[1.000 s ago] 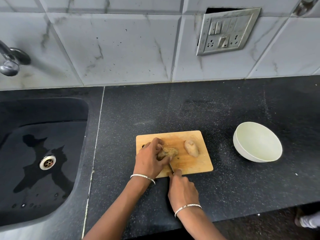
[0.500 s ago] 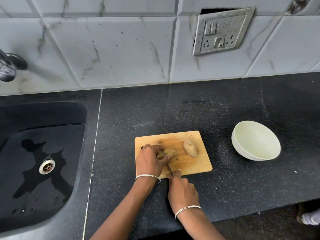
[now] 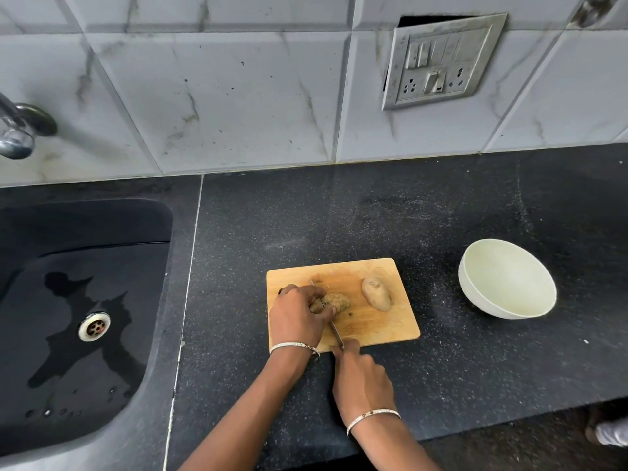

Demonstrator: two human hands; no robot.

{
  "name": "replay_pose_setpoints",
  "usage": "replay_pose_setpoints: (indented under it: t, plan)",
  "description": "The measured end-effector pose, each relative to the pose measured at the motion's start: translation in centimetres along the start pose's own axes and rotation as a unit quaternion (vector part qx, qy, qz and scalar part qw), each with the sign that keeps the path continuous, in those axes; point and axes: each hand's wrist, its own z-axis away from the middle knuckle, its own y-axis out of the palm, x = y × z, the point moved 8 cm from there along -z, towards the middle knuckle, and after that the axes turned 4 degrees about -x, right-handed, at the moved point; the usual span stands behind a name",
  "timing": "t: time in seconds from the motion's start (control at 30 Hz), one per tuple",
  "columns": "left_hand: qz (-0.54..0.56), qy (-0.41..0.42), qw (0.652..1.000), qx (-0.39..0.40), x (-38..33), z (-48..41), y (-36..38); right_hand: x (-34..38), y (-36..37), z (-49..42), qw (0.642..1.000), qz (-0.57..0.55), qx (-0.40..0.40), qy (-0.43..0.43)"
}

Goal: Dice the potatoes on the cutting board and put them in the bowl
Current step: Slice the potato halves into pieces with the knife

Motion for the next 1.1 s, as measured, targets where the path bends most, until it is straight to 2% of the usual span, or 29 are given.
replay_pose_setpoints:
  t: [0.5,0.7,0.8,0.93,1.1]
  plan:
    - [0.006,0.020,1.000,0.002,0.0,0.1,0.1,-1.1,-0.1,1.9,1.000,0.004,-0.002,0.019]
    - [0.058,0.053,0.994,0.071,1.2,0.1,0.6,-1.1,-0.2,2.1,1.000,-0.001,-0.026,0.006]
    - [0.035,0.087,0.991,0.094,1.7,0.3,0.8,-1.0,-0.2,2.0,0.999,0.003,-0.037,0.003]
    - [-0.012,0.119,0.991,0.060,1.1,0.5,0.8,-1.0,-0.2,1.7,0.999,0.007,-0.044,-0.004]
    - [0.012,0.101,0.995,-0.007,1.2,0.2,0.2,-1.4,0.0,2.4,0.999,0.003,-0.041,-0.013]
